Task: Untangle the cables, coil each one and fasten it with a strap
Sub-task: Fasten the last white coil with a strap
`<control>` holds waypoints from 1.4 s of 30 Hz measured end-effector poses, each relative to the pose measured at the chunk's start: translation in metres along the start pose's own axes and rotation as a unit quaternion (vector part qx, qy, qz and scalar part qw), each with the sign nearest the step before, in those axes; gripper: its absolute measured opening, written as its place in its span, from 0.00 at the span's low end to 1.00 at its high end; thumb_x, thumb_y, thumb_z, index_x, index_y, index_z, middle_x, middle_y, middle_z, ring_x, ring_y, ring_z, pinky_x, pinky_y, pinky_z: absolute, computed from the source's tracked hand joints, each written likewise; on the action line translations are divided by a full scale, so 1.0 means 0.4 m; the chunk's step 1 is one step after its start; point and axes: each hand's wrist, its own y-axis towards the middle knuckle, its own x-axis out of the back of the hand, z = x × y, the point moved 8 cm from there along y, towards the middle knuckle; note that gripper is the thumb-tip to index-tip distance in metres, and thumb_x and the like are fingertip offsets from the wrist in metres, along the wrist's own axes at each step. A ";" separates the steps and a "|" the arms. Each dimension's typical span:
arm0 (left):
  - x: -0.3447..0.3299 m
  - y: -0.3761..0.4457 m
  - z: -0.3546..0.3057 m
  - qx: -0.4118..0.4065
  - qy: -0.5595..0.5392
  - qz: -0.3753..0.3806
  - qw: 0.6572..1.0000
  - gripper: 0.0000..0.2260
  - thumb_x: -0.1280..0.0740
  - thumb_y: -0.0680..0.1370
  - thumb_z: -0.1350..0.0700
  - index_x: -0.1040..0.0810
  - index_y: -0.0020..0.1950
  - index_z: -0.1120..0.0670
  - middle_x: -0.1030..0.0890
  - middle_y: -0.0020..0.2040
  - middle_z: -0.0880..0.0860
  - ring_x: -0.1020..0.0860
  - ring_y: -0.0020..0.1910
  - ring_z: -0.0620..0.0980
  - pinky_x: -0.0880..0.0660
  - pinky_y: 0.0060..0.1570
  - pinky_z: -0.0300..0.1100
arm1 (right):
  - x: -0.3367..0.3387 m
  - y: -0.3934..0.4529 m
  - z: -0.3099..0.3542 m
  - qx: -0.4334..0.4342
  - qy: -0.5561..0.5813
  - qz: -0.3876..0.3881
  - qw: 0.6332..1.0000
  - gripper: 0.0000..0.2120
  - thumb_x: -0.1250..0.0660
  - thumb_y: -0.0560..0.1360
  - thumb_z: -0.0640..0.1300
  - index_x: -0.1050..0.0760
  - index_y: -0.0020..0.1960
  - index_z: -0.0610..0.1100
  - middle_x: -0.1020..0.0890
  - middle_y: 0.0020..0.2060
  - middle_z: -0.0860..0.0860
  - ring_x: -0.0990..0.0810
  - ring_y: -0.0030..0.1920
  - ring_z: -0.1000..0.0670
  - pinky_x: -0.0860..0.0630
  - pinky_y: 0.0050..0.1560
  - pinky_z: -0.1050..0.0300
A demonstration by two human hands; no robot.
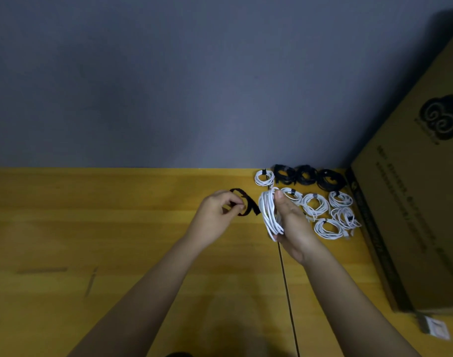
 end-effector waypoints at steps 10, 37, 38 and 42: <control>-0.018 0.018 -0.062 -0.039 0.039 0.060 0.997 0.26 0.26 0.72 0.59 0.30 0.68 0.54 0.36 0.62 0.43 0.26 0.45 0.41 0.24 0.48 0.34 | -0.045 -0.015 0.057 0.027 0.027 0.049 0.998 0.25 0.43 0.76 0.60 0.25 0.59 0.41 0.16 0.51 0.43 0.25 0.25 0.56 0.32 0.22 0.64; -0.038 0.015 -0.050 0.176 -0.415 0.093 0.888 0.10 0.34 0.77 0.57 0.21 0.58 0.57 0.18 0.55 0.51 0.19 0.55 0.48 0.22 0.48 0.36 | -0.041 -0.045 0.101 0.217 -0.322 -0.078 0.918 0.08 0.42 0.81 0.49 0.25 0.47 0.53 0.25 0.28 0.57 0.30 0.28 0.59 0.34 0.32 0.61; -0.038 0.012 -0.058 0.169 -0.411 0.104 0.890 0.12 0.32 0.75 0.56 0.21 0.58 0.55 0.18 0.56 0.49 0.19 0.55 0.46 0.23 0.49 0.35 | -0.044 -0.046 0.102 0.218 -0.317 -0.074 0.920 0.08 0.43 0.82 0.48 0.24 0.50 0.53 0.25 0.29 0.59 0.29 0.29 0.59 0.33 0.34 0.61; -0.035 0.003 -0.065 0.151 -0.338 0.121 0.921 0.14 0.30 0.75 0.60 0.21 0.57 0.45 0.23 0.62 0.45 0.21 0.57 0.40 0.25 0.54 0.35 | -0.062 -0.056 0.110 0.217 -0.292 -0.035 0.931 0.12 0.45 0.83 0.47 0.26 0.61 0.55 0.20 0.47 0.64 0.22 0.51 0.64 0.26 0.53 0.62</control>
